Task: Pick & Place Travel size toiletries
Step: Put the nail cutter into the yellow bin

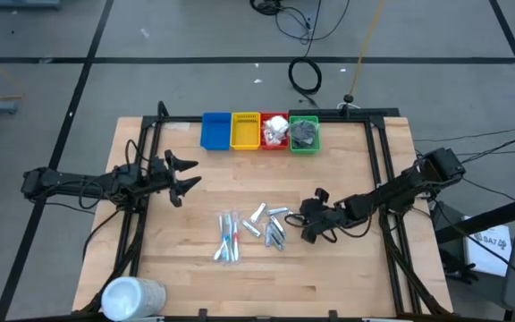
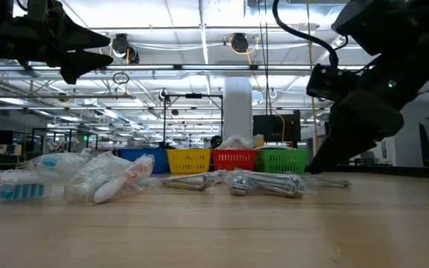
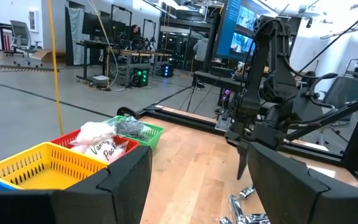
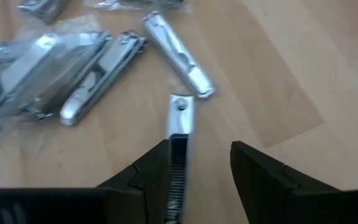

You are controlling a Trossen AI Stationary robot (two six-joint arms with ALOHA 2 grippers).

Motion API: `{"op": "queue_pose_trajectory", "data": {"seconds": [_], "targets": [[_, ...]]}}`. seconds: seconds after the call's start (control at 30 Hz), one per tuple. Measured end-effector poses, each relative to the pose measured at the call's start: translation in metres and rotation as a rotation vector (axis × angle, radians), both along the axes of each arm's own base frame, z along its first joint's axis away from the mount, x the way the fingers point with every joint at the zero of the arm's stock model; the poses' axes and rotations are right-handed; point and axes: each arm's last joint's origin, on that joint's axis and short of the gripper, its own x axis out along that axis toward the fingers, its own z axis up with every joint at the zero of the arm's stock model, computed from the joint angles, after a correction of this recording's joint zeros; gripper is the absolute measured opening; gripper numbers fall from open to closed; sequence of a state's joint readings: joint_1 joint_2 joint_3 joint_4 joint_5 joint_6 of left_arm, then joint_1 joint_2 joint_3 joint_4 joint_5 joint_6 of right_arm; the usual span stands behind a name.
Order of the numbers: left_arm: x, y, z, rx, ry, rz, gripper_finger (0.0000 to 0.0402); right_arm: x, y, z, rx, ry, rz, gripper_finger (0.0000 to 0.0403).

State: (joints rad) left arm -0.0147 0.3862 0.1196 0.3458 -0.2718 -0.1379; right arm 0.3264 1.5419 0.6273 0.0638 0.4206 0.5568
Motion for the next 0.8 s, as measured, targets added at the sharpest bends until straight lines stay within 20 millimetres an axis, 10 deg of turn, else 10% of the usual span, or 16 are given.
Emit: {"op": "queue_pose_trajectory", "data": {"seconds": [0.57,0.8], "targets": [[0.000,0.000,0.000,-0.004,0.004,-0.001,0.0262,0.006,0.004,-0.026,-0.010,0.078,0.047,0.0154],[0.000,0.000,-0.001,-0.046,-0.006,-0.012,0.0262,0.005,0.004,-0.021,-0.008,0.075,0.080,0.0092]]}}
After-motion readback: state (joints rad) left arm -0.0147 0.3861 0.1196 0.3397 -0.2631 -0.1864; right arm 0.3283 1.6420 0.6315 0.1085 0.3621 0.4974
